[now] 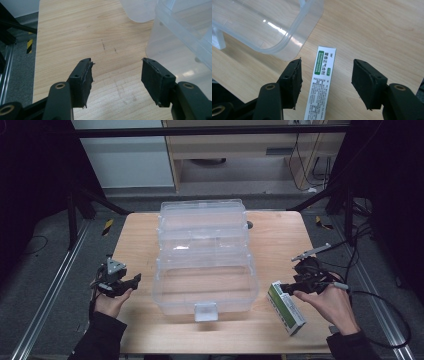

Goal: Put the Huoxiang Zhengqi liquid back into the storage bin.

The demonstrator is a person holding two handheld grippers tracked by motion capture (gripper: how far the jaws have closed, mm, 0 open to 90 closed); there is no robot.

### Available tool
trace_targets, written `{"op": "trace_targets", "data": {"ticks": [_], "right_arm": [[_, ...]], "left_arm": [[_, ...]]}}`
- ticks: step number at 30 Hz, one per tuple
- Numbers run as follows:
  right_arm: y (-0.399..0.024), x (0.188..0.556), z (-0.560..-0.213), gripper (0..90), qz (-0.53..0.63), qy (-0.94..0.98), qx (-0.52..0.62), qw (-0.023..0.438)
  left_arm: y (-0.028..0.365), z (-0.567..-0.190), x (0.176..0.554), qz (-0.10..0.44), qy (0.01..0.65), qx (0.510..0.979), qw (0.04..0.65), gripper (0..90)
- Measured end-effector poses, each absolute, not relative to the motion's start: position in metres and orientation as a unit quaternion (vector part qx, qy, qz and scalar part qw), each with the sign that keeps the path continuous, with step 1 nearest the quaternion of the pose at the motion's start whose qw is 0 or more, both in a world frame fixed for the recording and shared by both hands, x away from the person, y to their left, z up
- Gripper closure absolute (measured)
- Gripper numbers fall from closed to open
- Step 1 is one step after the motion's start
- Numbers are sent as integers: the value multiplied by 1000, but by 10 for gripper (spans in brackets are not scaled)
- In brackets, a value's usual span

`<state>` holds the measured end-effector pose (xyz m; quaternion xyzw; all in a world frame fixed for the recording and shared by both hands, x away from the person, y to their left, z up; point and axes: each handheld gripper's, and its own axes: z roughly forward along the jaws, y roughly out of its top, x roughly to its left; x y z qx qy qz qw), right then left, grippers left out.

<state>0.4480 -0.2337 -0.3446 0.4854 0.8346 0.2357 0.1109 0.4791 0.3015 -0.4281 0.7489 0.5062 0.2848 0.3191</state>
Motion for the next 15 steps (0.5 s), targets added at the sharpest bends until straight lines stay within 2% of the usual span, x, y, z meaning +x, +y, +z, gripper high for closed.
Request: {"op": "trace_targets", "data": {"ticks": [15], "right_arm": [[-229, 445, -360, 455, 196, 848, 486, 76]], "left_arm": [[300, -433, 481, 282, 504, 755, 311, 409]]}}
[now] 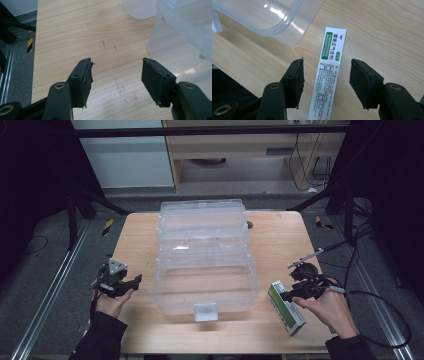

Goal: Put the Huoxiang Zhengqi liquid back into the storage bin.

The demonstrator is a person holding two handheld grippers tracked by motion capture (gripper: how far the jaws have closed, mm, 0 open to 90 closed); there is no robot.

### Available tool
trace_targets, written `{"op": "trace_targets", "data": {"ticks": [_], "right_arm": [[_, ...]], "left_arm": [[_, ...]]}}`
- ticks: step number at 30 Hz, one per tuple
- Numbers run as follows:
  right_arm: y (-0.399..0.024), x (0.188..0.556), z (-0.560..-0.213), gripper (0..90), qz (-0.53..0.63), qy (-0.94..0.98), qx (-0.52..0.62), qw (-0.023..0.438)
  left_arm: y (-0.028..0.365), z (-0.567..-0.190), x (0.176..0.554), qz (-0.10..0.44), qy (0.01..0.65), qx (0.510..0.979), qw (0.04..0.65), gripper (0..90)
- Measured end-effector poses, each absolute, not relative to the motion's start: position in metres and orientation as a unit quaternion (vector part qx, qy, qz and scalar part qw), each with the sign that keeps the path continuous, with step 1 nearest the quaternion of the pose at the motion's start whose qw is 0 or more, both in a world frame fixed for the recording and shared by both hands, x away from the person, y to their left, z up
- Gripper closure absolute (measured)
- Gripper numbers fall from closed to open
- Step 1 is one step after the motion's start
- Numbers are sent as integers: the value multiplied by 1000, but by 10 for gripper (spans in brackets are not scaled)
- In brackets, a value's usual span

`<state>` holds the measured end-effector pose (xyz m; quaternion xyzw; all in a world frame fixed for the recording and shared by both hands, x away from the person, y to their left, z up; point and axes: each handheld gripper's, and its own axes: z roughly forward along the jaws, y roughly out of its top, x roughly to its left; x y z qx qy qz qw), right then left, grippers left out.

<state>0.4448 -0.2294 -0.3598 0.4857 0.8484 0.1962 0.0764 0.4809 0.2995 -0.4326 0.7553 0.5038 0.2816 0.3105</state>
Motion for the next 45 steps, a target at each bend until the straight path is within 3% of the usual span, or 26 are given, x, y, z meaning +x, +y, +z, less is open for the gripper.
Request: {"op": "trace_targets", "data": {"ticks": [27, 45], "right_arm": [[-227, 448, -386, 473, 152, 857, 491, 47], [-225, 453, -392, 567, 130, 860, 492, 38]], "left_arm": [[299, -435, 482, 281, 504, 758, 304, 404], [297, -437, 482, 278, 502, 761, 302, 402]]}}
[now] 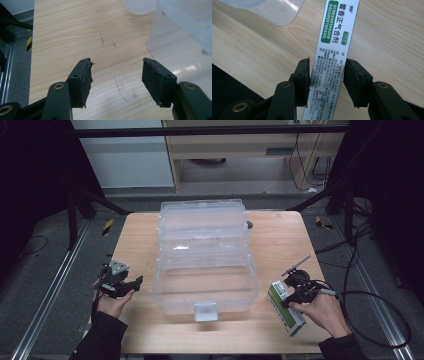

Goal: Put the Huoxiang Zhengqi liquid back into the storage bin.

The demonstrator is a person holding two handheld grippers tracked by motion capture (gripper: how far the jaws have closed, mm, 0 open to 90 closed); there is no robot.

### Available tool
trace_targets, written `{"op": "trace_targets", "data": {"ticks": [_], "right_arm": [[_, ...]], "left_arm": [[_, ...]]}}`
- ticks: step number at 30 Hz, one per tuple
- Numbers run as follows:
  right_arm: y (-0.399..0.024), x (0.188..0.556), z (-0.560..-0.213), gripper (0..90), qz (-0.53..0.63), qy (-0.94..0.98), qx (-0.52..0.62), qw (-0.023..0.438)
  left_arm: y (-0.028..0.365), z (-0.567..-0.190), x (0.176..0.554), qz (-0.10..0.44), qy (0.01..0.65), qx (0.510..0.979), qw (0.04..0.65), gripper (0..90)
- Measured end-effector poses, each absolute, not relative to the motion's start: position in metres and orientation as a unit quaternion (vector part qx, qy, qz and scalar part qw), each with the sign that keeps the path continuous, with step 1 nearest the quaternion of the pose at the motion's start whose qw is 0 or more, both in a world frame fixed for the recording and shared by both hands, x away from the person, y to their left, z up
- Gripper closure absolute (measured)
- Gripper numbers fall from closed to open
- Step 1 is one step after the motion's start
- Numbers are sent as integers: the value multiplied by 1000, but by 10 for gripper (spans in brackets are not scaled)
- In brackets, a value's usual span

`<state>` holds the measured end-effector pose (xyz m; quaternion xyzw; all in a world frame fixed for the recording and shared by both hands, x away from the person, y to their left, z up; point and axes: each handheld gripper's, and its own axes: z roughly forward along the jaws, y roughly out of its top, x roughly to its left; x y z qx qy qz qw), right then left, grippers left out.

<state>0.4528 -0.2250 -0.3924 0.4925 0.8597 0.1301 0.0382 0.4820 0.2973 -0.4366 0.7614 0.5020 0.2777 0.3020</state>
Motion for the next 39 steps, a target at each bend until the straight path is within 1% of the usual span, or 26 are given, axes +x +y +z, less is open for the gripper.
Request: {"op": "trace_targets", "data": {"ticks": [25, 30, 35, 39], "right_arm": [[-221, 456, -396, 577, 113, 858, 500, 37], [-220, 456, -396, 590, 108, 857, 503, 37], [-220, 457, -394, 625, 98, 859, 502, 39], [-221, 457, -394, 630, 97, 862, 496, 40]], "left_arm": [[298, -437, 482, 279, 506, 760, 299, 393], [297, -437, 482, 279, 505, 760, 298, 391], [297, -437, 482, 278, 505, 761, 298, 390], [297, -437, 482, 277, 505, 762, 297, 390]]}}
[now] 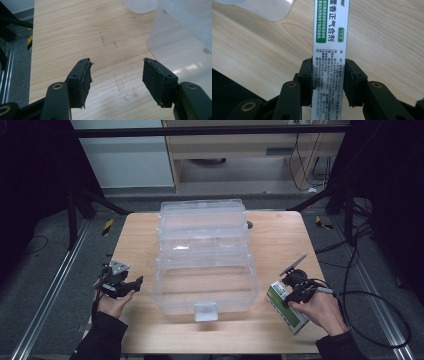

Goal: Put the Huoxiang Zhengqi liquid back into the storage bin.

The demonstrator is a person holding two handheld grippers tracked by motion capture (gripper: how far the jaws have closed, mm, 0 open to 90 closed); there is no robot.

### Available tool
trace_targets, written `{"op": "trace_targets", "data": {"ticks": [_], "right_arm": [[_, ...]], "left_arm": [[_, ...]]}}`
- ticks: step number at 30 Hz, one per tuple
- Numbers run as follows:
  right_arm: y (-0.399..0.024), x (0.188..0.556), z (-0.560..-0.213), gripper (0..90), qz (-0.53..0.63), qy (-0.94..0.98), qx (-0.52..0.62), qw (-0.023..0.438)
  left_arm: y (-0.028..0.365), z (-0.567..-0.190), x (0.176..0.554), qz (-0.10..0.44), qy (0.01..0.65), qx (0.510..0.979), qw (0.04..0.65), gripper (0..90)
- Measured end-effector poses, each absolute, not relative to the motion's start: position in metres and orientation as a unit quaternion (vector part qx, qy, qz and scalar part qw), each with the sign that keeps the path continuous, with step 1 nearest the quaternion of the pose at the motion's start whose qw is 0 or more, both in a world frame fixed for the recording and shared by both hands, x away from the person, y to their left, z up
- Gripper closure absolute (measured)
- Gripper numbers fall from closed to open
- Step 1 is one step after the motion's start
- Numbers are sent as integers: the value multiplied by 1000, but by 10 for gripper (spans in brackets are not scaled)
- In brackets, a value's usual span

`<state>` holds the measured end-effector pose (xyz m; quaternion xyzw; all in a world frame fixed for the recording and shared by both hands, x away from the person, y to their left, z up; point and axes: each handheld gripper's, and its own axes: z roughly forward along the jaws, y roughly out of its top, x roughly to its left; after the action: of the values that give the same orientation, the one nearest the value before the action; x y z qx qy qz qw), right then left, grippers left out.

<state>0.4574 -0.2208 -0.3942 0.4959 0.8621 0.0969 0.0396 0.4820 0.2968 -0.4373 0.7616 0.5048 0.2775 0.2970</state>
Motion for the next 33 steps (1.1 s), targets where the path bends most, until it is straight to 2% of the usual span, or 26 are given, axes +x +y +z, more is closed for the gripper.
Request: {"op": "trace_targets", "data": {"ticks": [17, 33], "right_arm": [[-222, 461, -392, 638, 87, 865, 492, 30], [-229, 460, -373, 638, 107, 859, 499, 43]], "left_arm": [[297, -438, 482, 276, 506, 762, 295, 390], [296, -439, 482, 274, 505, 763, 294, 388]]}}
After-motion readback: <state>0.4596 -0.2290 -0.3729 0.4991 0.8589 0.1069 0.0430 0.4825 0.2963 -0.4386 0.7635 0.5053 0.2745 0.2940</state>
